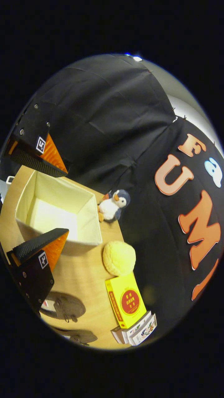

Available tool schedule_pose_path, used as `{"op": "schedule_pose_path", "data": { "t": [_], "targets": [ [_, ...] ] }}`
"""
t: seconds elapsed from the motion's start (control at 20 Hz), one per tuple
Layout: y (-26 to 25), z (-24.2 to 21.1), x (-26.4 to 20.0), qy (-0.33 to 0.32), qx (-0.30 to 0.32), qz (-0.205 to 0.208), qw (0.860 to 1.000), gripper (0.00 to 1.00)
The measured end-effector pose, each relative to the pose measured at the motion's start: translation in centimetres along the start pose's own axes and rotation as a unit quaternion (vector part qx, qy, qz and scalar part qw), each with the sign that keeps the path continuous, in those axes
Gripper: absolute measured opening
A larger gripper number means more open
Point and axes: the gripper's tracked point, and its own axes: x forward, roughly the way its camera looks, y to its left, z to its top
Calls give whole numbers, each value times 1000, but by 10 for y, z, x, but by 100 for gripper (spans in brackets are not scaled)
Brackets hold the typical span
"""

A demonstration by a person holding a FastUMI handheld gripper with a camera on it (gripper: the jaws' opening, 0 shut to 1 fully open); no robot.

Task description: Open the storage box then place both shoes into the box .Put the left shoe in first, then the right shoe, with the right side of both shoes facing outward in a uniform manner.

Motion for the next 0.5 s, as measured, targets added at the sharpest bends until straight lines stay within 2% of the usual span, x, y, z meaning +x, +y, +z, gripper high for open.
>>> {"op": "schedule_pose_path", "data": {
  "t": [0.3,0.5],
  "targets": [
    [-105,-3,-46,-14,-33,-112,993,98],
    [-161,-10,-73,-17,-35,-164,986,98]
  ]
}}
